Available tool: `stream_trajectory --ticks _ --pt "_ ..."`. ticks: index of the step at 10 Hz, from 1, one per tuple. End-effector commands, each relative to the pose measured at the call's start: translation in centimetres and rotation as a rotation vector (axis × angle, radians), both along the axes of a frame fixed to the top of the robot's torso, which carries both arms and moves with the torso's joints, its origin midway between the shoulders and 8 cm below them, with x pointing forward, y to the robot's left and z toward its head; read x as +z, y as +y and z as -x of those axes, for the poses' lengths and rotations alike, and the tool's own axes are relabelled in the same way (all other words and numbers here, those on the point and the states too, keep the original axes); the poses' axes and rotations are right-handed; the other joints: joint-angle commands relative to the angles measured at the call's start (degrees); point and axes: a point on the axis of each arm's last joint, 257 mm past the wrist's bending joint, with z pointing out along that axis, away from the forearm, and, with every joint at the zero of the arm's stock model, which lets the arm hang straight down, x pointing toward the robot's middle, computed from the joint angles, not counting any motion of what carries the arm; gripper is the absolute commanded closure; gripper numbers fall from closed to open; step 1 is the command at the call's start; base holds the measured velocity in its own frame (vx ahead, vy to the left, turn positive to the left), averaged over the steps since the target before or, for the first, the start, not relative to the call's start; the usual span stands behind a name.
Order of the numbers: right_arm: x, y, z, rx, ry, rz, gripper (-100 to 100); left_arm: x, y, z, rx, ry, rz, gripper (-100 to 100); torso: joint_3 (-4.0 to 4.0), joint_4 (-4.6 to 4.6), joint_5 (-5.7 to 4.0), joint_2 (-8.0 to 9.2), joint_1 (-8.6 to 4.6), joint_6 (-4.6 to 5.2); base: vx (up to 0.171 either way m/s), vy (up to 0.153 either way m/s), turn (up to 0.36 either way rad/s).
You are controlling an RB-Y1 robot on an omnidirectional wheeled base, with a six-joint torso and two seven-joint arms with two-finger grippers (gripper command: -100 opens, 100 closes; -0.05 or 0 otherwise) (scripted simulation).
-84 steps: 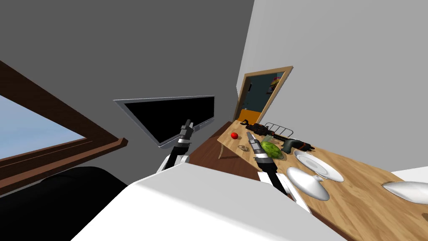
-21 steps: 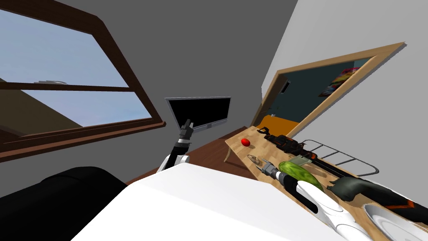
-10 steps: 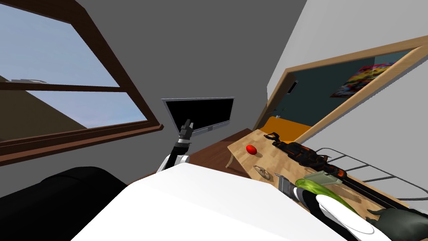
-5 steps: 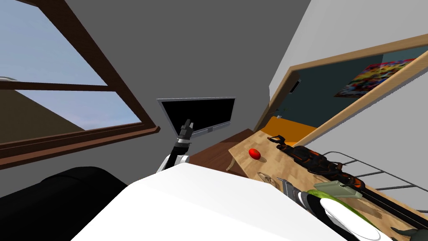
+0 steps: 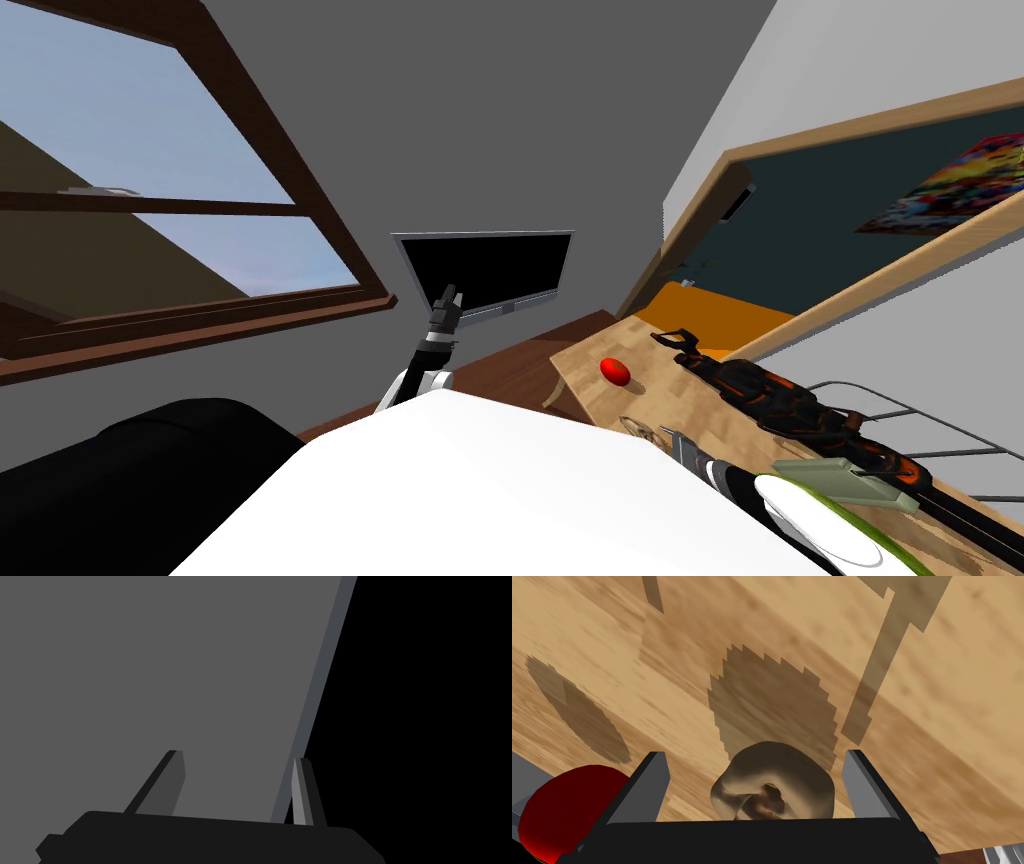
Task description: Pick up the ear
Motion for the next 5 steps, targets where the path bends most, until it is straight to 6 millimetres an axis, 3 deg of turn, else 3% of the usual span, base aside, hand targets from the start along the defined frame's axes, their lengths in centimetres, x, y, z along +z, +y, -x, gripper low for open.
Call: stream_trajectory --ticks 1,5 --pt "0.0 0.0 0.0 0.0 0.0 0.0 100 0.0 0.0 0.0 0.0 0.0 0.0 0 0.0 0.0 0.0 0.0 0.0 0.0 -0.008 -0.003 -0.013" --pt "-0.01 0.01 0.03 -0.001 0.0 0.0 100 0.0 0.0 0.0 0.0 0.0 0.0 0 -0.1 -0.04 0.04 -0.17 0.11 -0.03 0.0 0.0 0.0"
